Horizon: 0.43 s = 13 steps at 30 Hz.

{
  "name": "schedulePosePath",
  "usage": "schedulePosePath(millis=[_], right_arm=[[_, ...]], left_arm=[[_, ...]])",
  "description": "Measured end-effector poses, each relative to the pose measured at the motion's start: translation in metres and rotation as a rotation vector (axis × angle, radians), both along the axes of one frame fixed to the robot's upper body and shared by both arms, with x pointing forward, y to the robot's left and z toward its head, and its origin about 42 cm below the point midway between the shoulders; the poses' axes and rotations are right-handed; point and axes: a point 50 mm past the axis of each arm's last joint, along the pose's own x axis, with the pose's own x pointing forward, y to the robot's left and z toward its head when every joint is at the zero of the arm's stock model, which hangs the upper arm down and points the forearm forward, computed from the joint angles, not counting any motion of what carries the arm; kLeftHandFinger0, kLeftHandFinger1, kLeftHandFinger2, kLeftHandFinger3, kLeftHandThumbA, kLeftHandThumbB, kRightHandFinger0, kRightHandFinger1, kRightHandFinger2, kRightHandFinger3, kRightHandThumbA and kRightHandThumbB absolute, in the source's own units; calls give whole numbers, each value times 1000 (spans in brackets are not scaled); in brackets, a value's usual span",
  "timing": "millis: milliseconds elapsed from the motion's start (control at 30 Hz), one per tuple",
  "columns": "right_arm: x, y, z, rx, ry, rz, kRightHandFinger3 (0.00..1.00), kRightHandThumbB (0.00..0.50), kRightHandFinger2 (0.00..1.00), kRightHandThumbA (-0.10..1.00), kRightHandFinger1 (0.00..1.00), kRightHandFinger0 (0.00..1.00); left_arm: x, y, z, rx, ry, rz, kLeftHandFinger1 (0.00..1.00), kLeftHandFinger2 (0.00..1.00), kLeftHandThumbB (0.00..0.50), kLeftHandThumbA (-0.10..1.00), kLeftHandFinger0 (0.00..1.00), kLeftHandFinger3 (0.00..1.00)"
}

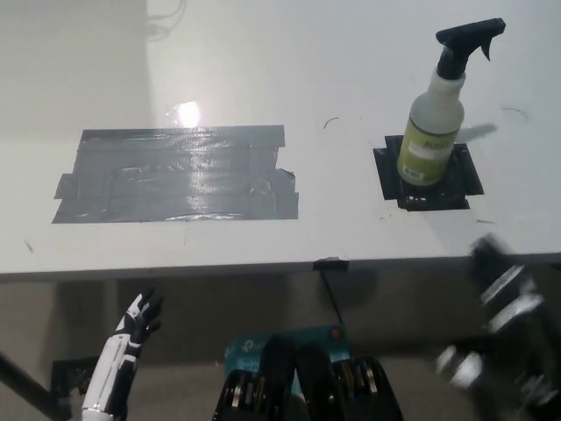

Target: A person hands a spray bottle to the robot which it grabs with its right hand and places on the black spot infront of it on the table

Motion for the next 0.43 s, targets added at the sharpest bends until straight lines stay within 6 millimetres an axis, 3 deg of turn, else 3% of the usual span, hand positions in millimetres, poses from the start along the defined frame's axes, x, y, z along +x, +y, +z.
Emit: schedulePosePath(millis=[67,100,200,300,367,433], right_arm=[[-2,8,-24,-17,63,-8,1000,330,1000,1000,1000,1000],[-1,6,-37,-28,107,-10,1000,337,1000,1000,1000,1000],[-3,0,-48,-59,144,-15,1000,376,1000,1000,1000,1000],[-3,-5,-49,-98,135,-25,1000,392,1000,1000,1000,1000],[-3,-8,-51,-126,131,-33,1000,426,1000,1000,1000,1000],[-3,-8,-53,-144,133,-39,1000,428,1000,1000,1000,1000]], left_arm=[[-4,-2,-3,2,11,-6,1000,1000,24,1000,1000,1000],[-7,-3,-4,3,17,-7,1000,1000,26,1000,1000,1000],[-12,-3,-8,4,28,-7,1000,1000,32,1000,1000,1000],[-17,-5,-10,1,34,-9,1000,1000,58,1000,1000,1000],[-18,-6,-11,-3,36,-10,1000,1000,62,1000,1000,1000],[-19,-6,-12,-2,36,-10,1000,1000,53,1000,1000,1000]])
